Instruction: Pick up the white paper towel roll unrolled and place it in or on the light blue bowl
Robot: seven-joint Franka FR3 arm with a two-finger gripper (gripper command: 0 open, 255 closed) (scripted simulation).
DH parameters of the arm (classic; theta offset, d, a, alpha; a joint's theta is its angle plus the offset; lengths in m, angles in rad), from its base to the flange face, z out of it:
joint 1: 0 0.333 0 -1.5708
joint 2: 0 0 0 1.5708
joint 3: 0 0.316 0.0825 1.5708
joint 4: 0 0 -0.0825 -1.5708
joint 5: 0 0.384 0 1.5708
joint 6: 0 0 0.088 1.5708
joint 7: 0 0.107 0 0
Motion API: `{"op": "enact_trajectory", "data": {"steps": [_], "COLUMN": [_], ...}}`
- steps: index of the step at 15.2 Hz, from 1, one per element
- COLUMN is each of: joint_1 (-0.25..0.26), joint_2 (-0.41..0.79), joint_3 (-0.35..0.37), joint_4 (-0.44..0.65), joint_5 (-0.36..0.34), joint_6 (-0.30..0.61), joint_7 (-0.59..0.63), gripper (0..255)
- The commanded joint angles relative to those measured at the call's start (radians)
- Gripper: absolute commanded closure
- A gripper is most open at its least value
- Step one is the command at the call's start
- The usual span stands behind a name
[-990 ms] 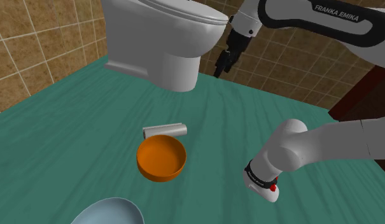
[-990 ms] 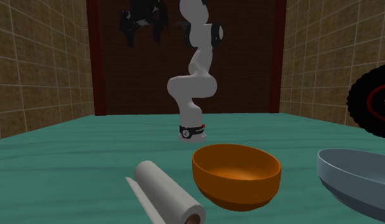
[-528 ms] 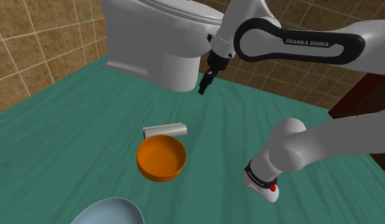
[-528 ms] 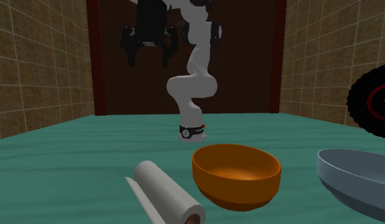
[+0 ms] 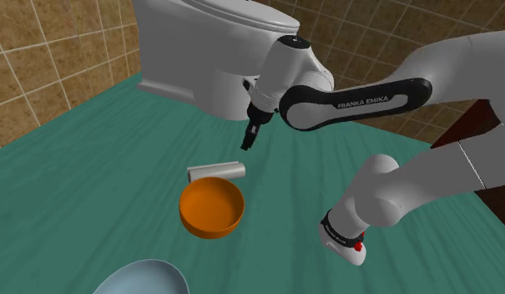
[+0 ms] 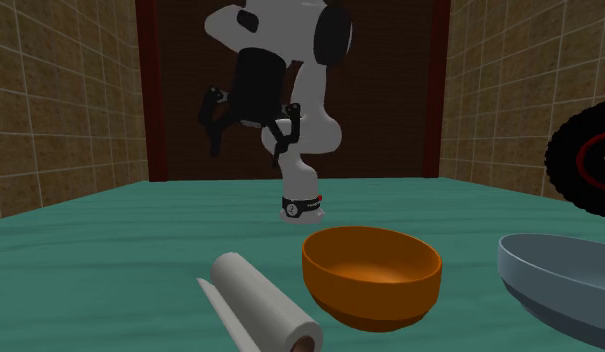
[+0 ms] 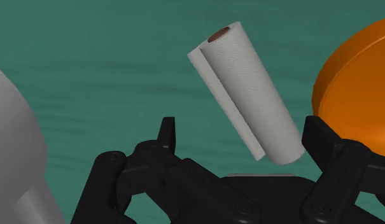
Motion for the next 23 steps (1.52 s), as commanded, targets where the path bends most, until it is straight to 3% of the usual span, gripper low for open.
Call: {"op": "enact_trajectory", "data": {"steps": [1,6,8,10,17,18,23], "joint_1": [0.003,-0.027,-0.063,-0.118,-0.198,-0.214,-0.21], "joint_2": [0.058,0.222,0.299,0.383,0.513,0.545,0.545], "joint_3": [0.024,0.111,0.157,0.213,0.241,0.243,0.24], "joint_4": [-0.023,-0.059,-0.061,-0.05,-0.012,0.001,0.001], "joint_5": [-0.035,-0.18,-0.282,-0.431,-0.66,-0.718,-0.718], "joint_6": [0.094,0.312,0.393,0.462,0.525,0.533,0.533], "joint_7": [-0.009,0.027,0.075,0.16,0.323,0.366,0.366], "gripper": [0,0,0,0,0,0,0]}}
